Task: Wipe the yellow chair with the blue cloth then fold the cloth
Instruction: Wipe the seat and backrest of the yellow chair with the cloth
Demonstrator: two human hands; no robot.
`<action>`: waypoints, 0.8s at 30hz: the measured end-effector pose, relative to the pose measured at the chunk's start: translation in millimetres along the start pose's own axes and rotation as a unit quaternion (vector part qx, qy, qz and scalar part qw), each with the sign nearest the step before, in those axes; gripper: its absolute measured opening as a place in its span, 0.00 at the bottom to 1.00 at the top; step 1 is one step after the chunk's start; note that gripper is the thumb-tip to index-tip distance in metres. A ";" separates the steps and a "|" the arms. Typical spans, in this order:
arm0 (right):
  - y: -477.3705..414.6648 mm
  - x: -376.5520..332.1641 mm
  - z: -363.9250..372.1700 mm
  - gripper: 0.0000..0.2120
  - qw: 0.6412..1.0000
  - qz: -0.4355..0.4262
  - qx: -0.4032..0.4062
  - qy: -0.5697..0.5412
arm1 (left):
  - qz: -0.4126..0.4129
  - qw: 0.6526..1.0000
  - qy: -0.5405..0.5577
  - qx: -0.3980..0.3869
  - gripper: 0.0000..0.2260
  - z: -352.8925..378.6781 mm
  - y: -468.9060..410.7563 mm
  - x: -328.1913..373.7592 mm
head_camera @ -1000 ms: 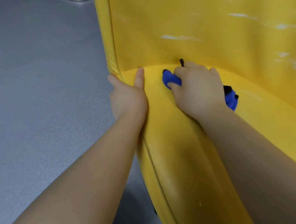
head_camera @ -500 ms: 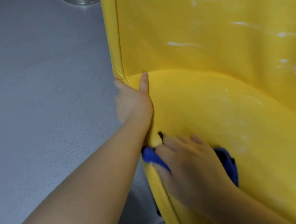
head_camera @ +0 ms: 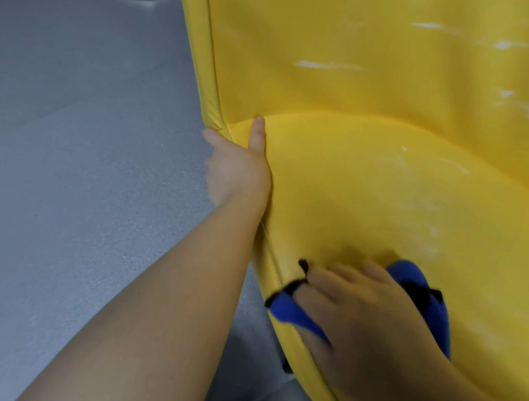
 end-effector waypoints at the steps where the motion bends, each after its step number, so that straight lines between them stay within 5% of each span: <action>1: 14.1 -3.7 -0.3 0.07 1.000 -0.010 -0.008 -0.003 | 0.000 1.000 0.002 0.000 0.35 0.3 0.3 -0.2; 7: 35.6 1.7 -1.2 0.08 0.999 -0.035 0.014 -0.002 | -0.001 1.000 -0.007 0.006 0.35 0.1 1.0 -0.6; 15: -50.4 99.3 1.6 0.12 0.971 0.186 0.114 0.094 | -0.002 1.000 -0.007 0.004 0.33 0.1 0.7 0.4; 24: 41.3 13.3 -7.7 0.10 0.998 0.054 0.037 -0.005 | -0.014 1.000 0.008 -0.002 0.33 -2.0 2.1 3.9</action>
Point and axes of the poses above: each hand's wrist, its own y-axis away from the middle knuckle, its own z-axis out of the palm, x = y × z, the point moved 5 cm from there along -y, towards the middle knuckle, and after that the axes turned 8 degrees about x, right-handed, at the moved point
